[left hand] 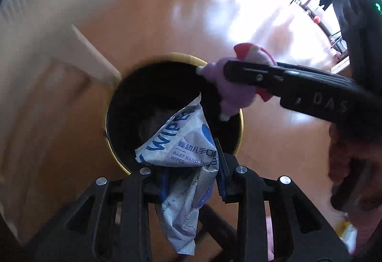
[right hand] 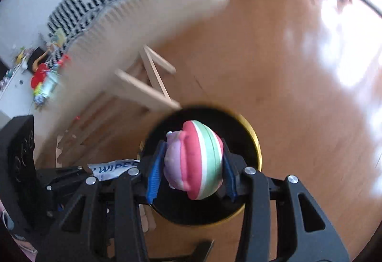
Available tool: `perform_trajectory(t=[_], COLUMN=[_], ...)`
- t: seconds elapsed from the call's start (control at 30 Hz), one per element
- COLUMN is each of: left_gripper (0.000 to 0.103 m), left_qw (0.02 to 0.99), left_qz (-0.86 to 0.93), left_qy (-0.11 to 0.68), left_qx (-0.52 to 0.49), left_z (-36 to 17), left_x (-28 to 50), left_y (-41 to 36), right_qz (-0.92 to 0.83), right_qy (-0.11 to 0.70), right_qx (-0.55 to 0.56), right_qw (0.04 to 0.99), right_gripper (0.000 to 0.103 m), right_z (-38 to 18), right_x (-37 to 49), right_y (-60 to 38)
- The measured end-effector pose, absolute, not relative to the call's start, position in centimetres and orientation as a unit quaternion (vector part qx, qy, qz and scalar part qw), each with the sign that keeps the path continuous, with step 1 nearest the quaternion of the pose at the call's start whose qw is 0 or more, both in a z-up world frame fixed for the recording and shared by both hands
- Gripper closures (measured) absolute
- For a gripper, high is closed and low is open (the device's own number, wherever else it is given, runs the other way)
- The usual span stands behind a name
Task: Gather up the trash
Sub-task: 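Carry the wipes packet and ball over the bin and release both, then move both grippers back toward the remaining trash on the table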
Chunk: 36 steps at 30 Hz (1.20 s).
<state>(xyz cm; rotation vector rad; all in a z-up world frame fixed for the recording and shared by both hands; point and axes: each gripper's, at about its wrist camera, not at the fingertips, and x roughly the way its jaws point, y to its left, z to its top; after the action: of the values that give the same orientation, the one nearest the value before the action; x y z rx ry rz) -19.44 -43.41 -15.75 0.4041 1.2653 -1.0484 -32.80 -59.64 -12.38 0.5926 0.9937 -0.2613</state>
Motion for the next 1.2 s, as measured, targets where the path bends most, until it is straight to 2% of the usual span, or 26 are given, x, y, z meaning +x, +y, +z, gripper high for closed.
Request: perform_trajectory(t=[0.1, 0.2, 0.53, 0.57, 0.63, 0.67, 0.7, 0.9, 1.07, 1.2], left_gripper=[0.073, 0.073, 0.073, 0.072, 0.052, 0.015, 0.006, 0.006, 0.006, 0.006], left_qw=[0.668, 0.656, 0.649, 0.651, 0.661, 0.672, 0.688, 0.699, 0.755, 0.82], left_qz=[-0.475, -0.468, -0.469, -0.469, -0.463, -0.455, -0.446, -0.441, -0.441, -0.393], left_qy=[0.537, 0.564, 0.573, 0.571, 0.566, 0.561, 0.55, 0.545, 0.482, 0.416], left_qx=[0.201, 0.181, 0.175, 0.174, 0.169, 0.166, 0.159, 0.138, 0.044, 0.001], left_z=[-15.7, -16.5, -16.6, -16.5, -16.3, -16.3, -16.0, -15.1, -7.4, -0.5], left_x=[-19.9, -19.3, -19.8, -19.7, -19.0, -19.1, -19.1, -19.2, -16.5, -11.7], left_y=[-44.3, -44.6, -43.8, -43.9, -43.7, -43.5, -43.2, -43.0, -39.6, -32.4], right_qz=[-0.126, -0.124, -0.125, -0.123, -0.127, -0.136, -0.15, -0.249, -0.305, -0.288], right_qy=[0.47, 0.47, 0.476, 0.471, 0.456, 0.45, 0.446, 0.453, 0.436, 0.414], right_qx=[0.283, 0.276, 0.272, 0.274, 0.291, 0.294, 0.293, 0.267, 0.242, 0.262], right_qw=[0.826, 0.829, 0.827, 0.829, 0.832, 0.832, 0.832, 0.814, 0.811, 0.823], right_gripper=[0.06, 0.06, 0.059, 0.055, 0.032, 0.004, 0.007, 0.007, 0.007, 0.007], right_z=[-13.2, -13.1, -12.9, -12.7, -12.4, -12.2, -12.1, -11.5, -9.8, -8.0], right_x=[-33.0, -32.8, -30.7, -30.7, -30.9, -31.1, -31.3, -32.5, -33.5, -32.4], right_y=[-60.0, -60.1, -59.5, -59.5, -60.0, -60.3, -60.6, -62.5, -63.3, -62.9])
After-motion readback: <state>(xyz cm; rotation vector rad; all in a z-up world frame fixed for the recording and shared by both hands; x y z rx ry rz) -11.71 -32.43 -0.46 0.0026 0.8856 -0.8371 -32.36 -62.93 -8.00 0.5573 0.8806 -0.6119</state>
